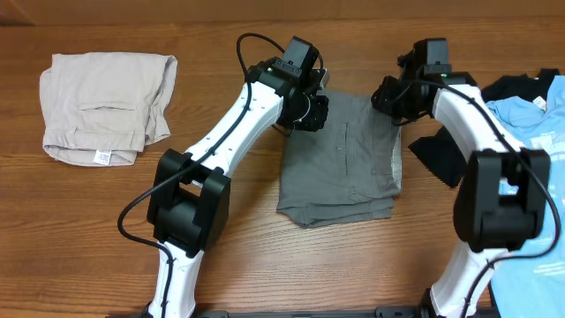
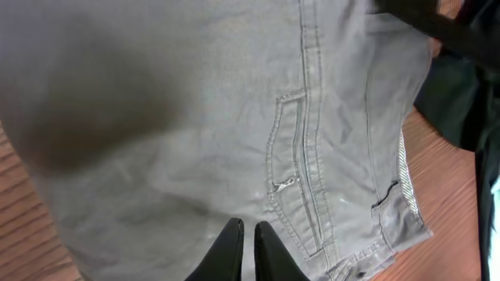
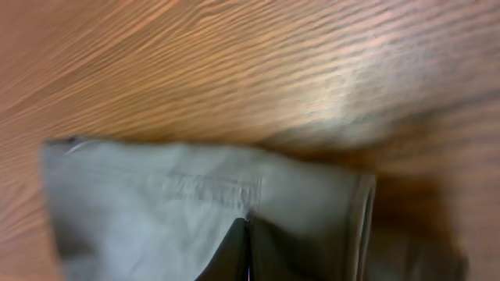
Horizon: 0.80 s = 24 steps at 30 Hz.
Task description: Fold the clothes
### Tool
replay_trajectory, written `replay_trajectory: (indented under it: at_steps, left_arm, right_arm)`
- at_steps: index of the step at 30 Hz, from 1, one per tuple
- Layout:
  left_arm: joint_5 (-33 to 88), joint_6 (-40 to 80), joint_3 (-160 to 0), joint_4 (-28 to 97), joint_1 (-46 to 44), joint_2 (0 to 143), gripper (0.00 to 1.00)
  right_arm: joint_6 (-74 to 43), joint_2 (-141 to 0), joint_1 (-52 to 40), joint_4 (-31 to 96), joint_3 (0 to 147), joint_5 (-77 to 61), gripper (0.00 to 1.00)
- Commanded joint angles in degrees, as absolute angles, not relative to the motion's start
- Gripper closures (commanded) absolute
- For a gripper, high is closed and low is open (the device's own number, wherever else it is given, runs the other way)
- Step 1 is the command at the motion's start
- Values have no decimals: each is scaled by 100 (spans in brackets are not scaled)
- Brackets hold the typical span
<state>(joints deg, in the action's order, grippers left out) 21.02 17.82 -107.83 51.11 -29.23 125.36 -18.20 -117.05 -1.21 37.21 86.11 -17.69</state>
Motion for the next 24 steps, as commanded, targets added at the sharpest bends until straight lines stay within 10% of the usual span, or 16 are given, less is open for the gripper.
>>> replay_trajectory:
  at_steps: [1,14,24]
  left_arm:
    - [2209,1664,-10551,5074,-3063,12348,90]
    - [2213,1653,-10333,5223,-3155,12029,96]
    - [1975,1691,-10333,6042,-3535,11935,96]
  right_arm:
    - [-1820,-12204,-121,3343,8567,-1544,95]
    - [-1756,-11489,386,5129,10307,-2062,79]
    - [-1710,-10770,1031,6792,10947,-2003,0]
